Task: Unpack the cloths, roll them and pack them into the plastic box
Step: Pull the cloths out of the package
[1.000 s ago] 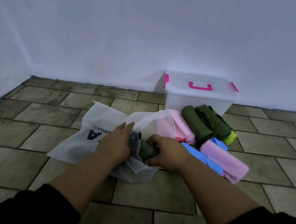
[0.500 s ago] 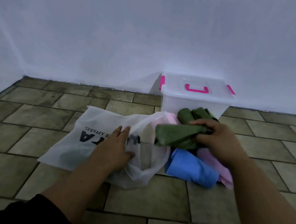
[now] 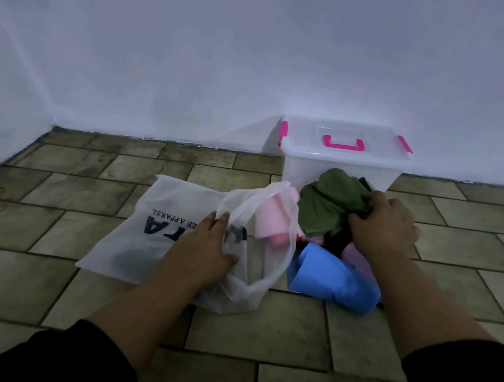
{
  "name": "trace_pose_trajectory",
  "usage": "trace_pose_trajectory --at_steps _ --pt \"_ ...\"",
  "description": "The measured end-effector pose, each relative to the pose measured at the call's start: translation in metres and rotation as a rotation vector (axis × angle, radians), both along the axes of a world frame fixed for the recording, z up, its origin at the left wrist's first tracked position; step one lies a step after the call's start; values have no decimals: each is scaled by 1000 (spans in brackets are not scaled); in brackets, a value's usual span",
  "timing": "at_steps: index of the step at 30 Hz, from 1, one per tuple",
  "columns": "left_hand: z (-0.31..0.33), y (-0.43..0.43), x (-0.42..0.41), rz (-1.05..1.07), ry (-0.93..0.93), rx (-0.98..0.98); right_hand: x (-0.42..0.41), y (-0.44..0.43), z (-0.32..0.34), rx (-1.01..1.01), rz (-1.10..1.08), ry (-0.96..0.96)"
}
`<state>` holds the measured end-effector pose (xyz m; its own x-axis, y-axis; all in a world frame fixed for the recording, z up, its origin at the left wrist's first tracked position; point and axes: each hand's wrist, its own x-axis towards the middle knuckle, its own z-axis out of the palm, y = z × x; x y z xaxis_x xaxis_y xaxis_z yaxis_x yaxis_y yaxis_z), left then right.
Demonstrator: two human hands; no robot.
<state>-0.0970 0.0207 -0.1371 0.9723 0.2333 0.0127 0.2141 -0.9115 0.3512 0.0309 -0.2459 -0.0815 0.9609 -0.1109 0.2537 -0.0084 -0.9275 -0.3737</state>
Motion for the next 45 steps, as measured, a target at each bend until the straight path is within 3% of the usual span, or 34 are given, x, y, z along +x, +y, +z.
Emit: trace_pose_trajectory --at_steps 3,6,9,12,13,15,18,24,28,32,38,42,45 --pt "0 0 1 1 -3 8 -19 10 2 75 29 -87" --pt "7 2 3 -7 25 -92 -63 32 -2 244 254 -209" --pt "26 12 -1 44 -29 -275 -117 52 -18 239 590 -60" --pt "44 49 -17 292 -191 -146 -150 50 -44 99 736 46" --pt "47 65 -24 399 -184 -68 -154 45 -52 27 731 75" --pt "49 91 -37 567 7 20 -158 35 -66 -115 686 108" --pt "42 104 -47 607 224 -17 -158 31 -72 -165 650 106" --pt "59 87 -42 550 -23 110 -156 34 -73 -114 609 131" --pt "122 62 -28 327 -348 216 -157 34 -72 -116 595 128" --pt "173 54 -21 197 -488 221 -157 32 -69 -106 585 126" --pt "161 89 -23 296 -326 190 -156 30 -69 -66 594 84" --pt "124 88 -28 447 -106 220 -154 28 -65 134 570 84" --pt "91 60 -31 269 -88 325 -148 34 -54 175 523 -7"
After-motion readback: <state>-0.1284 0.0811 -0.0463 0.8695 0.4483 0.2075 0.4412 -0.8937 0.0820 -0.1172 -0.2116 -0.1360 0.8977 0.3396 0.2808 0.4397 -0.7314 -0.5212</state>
